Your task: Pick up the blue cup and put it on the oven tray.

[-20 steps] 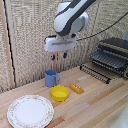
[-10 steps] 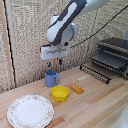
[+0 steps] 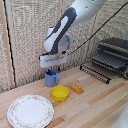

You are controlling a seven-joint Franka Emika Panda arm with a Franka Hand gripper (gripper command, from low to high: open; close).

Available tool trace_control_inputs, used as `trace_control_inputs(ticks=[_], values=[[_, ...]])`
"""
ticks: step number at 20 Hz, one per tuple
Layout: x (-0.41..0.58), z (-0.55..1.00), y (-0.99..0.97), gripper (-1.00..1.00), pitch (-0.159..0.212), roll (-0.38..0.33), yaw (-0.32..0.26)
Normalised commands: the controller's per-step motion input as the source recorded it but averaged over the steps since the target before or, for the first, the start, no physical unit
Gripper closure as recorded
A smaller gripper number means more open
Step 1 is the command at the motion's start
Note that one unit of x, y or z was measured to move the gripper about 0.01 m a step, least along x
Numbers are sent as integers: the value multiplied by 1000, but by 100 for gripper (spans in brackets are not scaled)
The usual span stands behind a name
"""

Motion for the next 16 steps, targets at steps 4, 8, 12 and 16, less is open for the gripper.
trace_control_inputs(ticks=[4, 8, 12, 16], values=[[179, -241, -51, 100, 24, -28, 104], [123, -21, -9, 100, 15, 0, 25], [1, 0, 3, 100, 1, 0, 0], [-6, 0, 73, 100, -2, 0, 11]])
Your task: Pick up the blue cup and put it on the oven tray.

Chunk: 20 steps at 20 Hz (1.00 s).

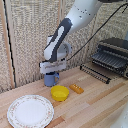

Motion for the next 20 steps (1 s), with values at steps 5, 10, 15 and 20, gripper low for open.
trace_control_inputs(ticks=[5, 10, 15, 20], values=[[126, 85, 238, 100, -5, -1, 18], [285, 406, 259, 100, 4, -33, -6], [198, 915, -3, 100, 0, -18, -17], [134, 1000, -229, 100, 39, -2, -96]])
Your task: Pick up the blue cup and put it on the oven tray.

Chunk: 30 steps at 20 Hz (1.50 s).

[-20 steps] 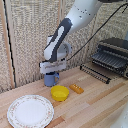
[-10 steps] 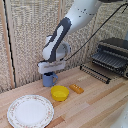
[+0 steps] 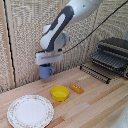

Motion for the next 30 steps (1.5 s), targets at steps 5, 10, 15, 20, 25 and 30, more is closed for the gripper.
trace_control_inputs(ticks=[5, 10, 15, 20, 25, 30], values=[[57, 797, -478, 100, 129, -1, -212], [6, 640, -409, 100, 133, 0, -277], [77, 682, -466, 100, 171, 0, -256], [206, 590, -511, 100, 200, -52, -215], [247, 341, -614, 100, 126, -186, -119], [178, 26, -574, 100, 22, -335, -64]])
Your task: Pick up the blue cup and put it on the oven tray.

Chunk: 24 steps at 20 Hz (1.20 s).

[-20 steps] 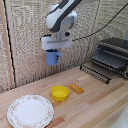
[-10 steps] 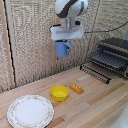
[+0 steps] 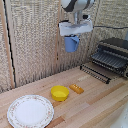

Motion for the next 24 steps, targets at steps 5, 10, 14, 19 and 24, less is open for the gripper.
trace_control_inputs(ticks=[5, 10, 14, 19, 24], values=[[179, -13, -539, 100, 0, -374, -48], [242, 23, -692, 100, -1, -262, -55], [156, 274, -944, 100, 2, -57, -59], [113, 297, -974, 100, 2, 0, -73], [38, 249, -972, 100, 3, 0, -75]])
